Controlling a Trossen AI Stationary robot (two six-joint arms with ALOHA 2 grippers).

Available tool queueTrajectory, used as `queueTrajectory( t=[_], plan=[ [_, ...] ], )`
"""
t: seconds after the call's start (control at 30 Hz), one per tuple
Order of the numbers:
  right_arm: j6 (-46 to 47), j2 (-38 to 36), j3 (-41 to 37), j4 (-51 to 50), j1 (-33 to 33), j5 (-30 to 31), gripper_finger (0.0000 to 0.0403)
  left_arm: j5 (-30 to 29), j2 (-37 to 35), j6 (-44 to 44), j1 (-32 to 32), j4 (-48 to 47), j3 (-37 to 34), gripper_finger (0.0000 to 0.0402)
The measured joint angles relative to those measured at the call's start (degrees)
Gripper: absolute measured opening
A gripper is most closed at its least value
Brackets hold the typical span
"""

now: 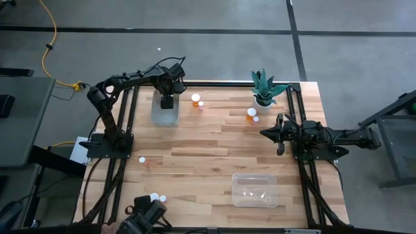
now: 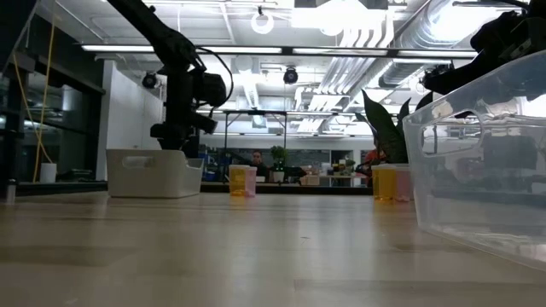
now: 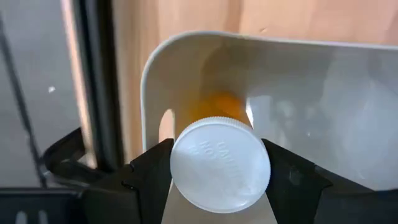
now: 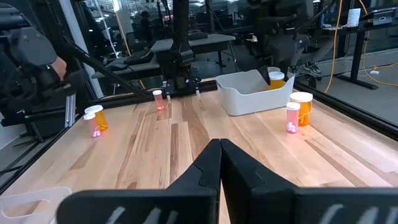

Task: Pick and place medicine bottles into bin by pill shape (circle, oval)
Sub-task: Put the large orange pill bottle into the gray bin

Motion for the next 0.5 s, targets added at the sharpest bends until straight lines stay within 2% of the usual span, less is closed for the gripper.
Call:
queueTrajectory(
  t=[0.17,0.5],
  plan=[
    [0.0,0.0,0.01,0.0,0.0,-0.02,0.0,-1.96,-0.05,1.4,-0.01,0.24,0.0,0.0211],
    [0.0,0.0,-0.01,0.0,0.0,0.0,0.0,2.93,-0.07,2.63,0.0,0.36,0.0,0.0211]
  ],
)
